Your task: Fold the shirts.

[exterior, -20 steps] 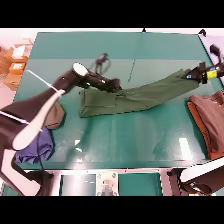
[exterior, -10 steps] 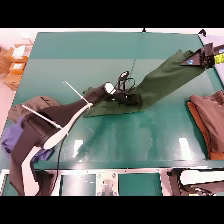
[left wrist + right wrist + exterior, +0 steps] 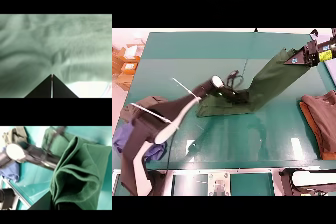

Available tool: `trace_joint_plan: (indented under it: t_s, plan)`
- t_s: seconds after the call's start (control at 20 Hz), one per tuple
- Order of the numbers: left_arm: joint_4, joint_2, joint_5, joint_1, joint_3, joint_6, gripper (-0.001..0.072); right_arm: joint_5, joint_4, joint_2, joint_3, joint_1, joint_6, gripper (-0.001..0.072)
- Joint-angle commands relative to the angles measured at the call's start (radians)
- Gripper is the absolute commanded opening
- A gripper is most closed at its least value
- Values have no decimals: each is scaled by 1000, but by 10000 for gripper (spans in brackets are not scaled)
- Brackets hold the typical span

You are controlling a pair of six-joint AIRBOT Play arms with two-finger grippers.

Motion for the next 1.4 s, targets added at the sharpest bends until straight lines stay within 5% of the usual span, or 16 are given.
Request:
trace_joint_plan:
  t_s: [0.0,0.15,0.25,0.6,0.65,0.75,0.8,1.35]
  plan:
    - [312,110,-271,127,10,-97,31,-32,1,1,-2,35,64,17]
    - [695,271,-473,214,10,-138,32,-84,0,1,-35,164,126,17]
    - [821,346,-583,266,10,-137,32,-178,-11,1,-92,290,169,17]
    - [870,542,-646,436,10,-79,33,-854,-30,-78,-358,752,244,18]
    - [870,553,-646,449,10,-61,33,-951,-29,-121,-364,812,244,82]
    - [869,562,-648,465,10,-47,33,-1104,-29,-204,-362,903,243,492]
    - [870,563,-648,470,9,-31,33,-1109,-31,-231,-355,920,243,545]
    - [870,563,-646,471,10,19,33,-547,-297,-69,-471,286,286,545]
